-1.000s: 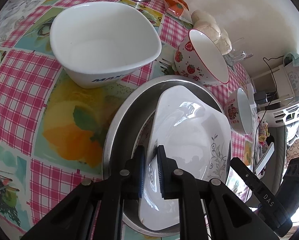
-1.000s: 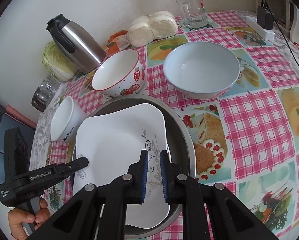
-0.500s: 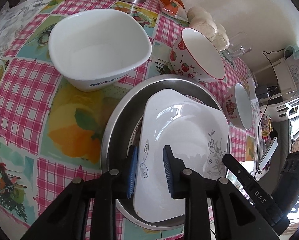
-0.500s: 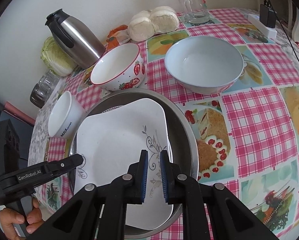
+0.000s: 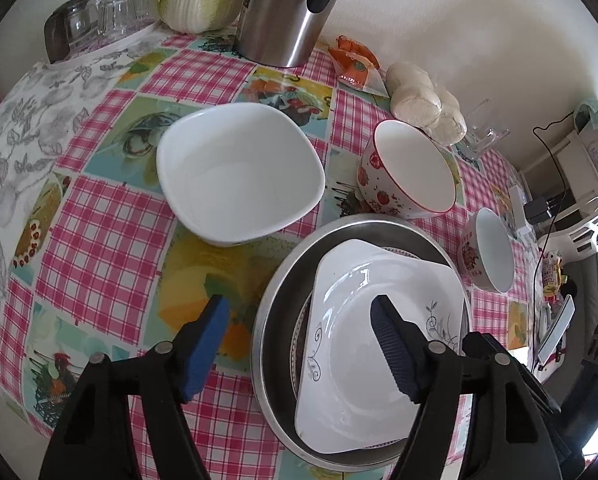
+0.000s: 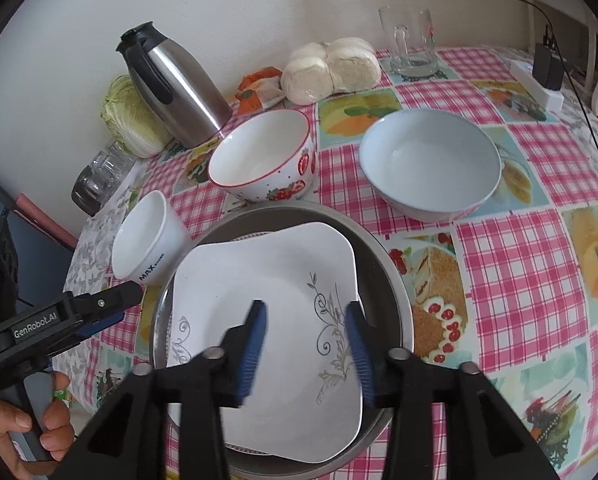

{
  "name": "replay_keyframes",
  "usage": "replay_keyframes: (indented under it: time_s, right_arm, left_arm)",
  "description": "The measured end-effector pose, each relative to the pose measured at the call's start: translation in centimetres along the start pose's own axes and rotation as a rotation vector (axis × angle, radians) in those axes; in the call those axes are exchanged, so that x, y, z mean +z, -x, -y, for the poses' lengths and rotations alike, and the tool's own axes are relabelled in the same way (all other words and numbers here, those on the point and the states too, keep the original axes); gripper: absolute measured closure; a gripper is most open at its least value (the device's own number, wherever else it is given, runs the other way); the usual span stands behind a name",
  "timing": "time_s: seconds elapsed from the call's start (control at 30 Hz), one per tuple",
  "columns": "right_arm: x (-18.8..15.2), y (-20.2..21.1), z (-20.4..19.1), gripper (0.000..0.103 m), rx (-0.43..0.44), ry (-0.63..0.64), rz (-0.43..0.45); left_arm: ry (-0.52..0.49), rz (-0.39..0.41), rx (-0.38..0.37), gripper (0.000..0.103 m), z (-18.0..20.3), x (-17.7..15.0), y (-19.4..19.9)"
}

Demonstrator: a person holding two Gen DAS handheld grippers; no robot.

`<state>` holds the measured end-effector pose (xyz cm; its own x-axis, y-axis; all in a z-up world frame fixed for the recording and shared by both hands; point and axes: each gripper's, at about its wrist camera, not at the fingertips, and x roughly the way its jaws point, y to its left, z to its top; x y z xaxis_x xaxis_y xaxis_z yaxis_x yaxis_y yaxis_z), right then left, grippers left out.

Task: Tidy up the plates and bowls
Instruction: 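Open both tools and release the square plate inside the tray, then move both tools to the rim of the red-rimmed white bowl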

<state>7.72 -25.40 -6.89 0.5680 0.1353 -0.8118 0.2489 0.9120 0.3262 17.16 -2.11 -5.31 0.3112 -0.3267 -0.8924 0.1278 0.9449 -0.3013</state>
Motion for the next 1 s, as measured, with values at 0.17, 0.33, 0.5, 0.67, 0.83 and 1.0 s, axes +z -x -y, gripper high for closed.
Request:
replay_keyframes:
  time_s: [0.17,0.33,0.5,0.67,0.83,1.0]
  right_arm:
    - [0.2,0.2,-1.4,0.024,-0.02,0.064,0.046]
    - [0.4,-0.2,-1.5,0.002,-0.046,0.082,0.063]
    - [0.6,-0.2,-1.6,0.0,-0.085,0.116,0.087]
    - [1.0,-0.2,-1.5,0.0,-0.12,0.126,0.112]
    - [1.7,-0.5,-0.9,0.0,-0.109,0.104,0.127]
    - [3.9,-0.7,-0.5,0.0,-0.096,0.087,0.151]
  left_arm:
    - [-0.027,0.022,0.07,0.021,0.6,0.5,-0.4]
    - [-0.041,0.051,0.109,0.01,1.0,0.9,-0.8]
    - [-0.053,0.112,0.132,0.007,1.4,1.3,-0.3]
    - [-0.075,0.16,0.127,0.002,2.5,1.7,-0.3]
    - [-0.109,0.227,0.126,0.002,3.3,2.6,-0.3]
    - [-0.122,0.318,0.107,0.002,3.6,4.3,0.2]
